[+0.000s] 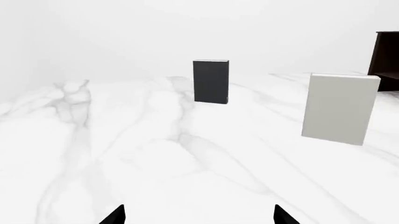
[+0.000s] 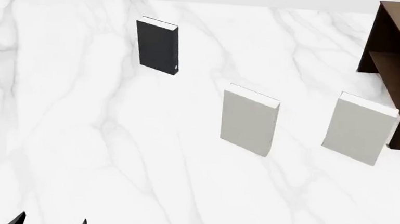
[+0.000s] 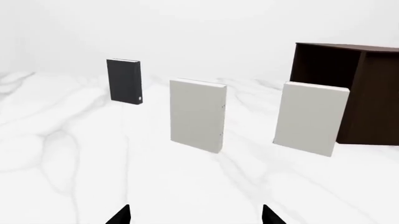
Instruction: Pick up the book on the left and place it on top of the shelf.
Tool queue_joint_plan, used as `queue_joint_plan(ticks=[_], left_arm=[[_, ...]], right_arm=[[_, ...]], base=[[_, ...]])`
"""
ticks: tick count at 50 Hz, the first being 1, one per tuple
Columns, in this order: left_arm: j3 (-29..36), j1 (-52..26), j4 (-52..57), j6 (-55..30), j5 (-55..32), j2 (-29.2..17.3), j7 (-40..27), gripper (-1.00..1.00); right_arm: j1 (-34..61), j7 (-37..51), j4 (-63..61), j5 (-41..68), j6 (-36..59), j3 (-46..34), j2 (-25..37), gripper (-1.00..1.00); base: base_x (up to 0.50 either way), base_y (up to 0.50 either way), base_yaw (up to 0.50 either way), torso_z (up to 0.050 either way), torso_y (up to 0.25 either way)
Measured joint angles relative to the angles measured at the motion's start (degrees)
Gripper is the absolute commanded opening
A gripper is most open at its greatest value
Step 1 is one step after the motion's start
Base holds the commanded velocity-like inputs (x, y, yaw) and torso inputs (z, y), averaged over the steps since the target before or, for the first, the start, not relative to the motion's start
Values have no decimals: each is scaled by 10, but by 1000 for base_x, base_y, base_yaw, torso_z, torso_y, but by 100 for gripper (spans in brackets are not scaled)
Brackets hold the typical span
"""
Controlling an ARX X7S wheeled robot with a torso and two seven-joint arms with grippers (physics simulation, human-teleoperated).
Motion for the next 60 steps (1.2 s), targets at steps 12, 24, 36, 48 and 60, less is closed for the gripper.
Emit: queue_joint_plan(ticks=[12,24,36,48,60], left_arm=[[7,-9,43,-54,-11,-12,-13,100],[18,-106,217,-289,-15,-49,-23,100],[11,-227,322,-469,-21,-75,-23,100],[2,-273,355,-530,-24,-88,-25,100],[0,-281,358,-539,-28,-91,-26,100]], right_arm=[[7,12,-59,13,69,-10,11,100],[127,25,-227,51,336,-3,29,100],[292,38,-300,88,555,19,30,100],[360,55,-314,97,635,21,32,100],[379,61,-312,104,657,22,33,100]], base=[[0,0,0,0,0],[0,0,0,0,0],[0,0,0,0,0],[224,0,0,0,0],[500,0,0,0,0]])
